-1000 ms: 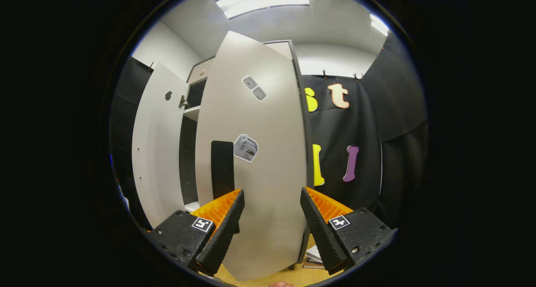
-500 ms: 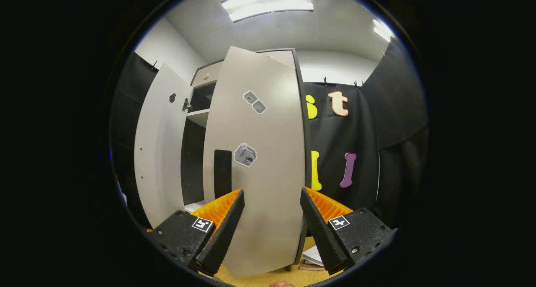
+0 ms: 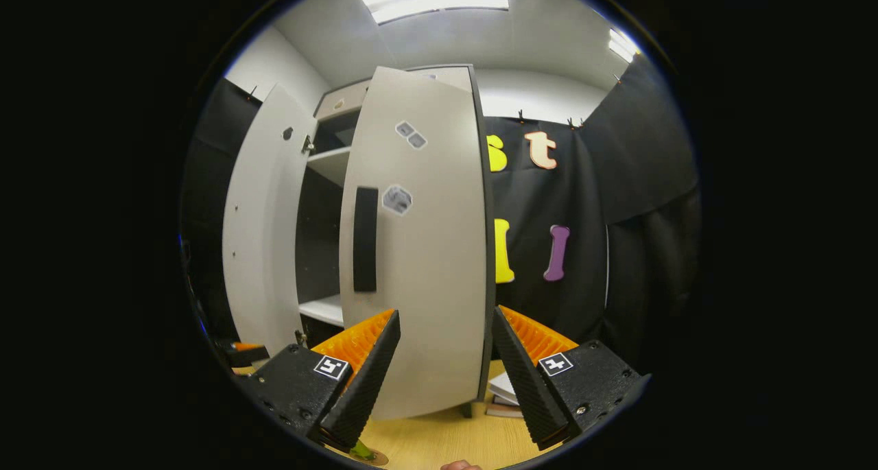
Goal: Grasp the bottle in the cabinet with the left hand and place it on the coaster, then close the right door with the right hand and the left door with the left hand.
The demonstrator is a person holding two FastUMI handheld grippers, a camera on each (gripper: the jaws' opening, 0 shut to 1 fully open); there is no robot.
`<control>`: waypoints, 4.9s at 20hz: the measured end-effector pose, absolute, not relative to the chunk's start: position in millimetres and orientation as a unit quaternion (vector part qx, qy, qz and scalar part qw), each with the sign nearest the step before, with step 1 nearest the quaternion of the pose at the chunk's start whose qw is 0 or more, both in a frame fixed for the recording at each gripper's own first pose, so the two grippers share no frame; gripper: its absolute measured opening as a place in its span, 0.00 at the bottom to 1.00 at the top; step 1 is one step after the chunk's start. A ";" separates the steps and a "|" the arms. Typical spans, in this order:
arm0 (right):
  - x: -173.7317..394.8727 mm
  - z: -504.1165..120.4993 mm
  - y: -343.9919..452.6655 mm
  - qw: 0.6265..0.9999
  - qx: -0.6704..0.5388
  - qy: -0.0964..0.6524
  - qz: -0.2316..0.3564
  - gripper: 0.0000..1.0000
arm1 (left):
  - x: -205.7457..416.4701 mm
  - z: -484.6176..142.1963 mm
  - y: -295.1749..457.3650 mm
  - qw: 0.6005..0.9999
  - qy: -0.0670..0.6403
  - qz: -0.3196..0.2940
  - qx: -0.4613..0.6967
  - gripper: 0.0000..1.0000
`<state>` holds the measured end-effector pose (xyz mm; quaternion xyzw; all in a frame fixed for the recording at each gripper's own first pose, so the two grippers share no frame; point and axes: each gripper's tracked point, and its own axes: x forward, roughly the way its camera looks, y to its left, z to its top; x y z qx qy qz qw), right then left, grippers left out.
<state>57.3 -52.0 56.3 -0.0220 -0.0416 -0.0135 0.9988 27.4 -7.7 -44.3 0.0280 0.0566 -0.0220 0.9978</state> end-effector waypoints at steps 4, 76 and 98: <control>41.2 19.5 -51.7 0.999 -0.016 -0.025 -0.032 0.83 | 27.5 -40.2 -10.3 0.998 0.052 -0.022 0.023 0.95; 34.5 -27.7 -63.3 0.998 -0.010 0.019 -0.057 0.83 | 92.7 73.0 122.9 0.995 0.001 0.085 -0.059 0.95; 19.5 -22.5 -50.1 0.998 -0.003 0.025 -0.050 0.83 | 9.0 21.7 39.7 0.998 -0.022 0.052 -0.007 0.95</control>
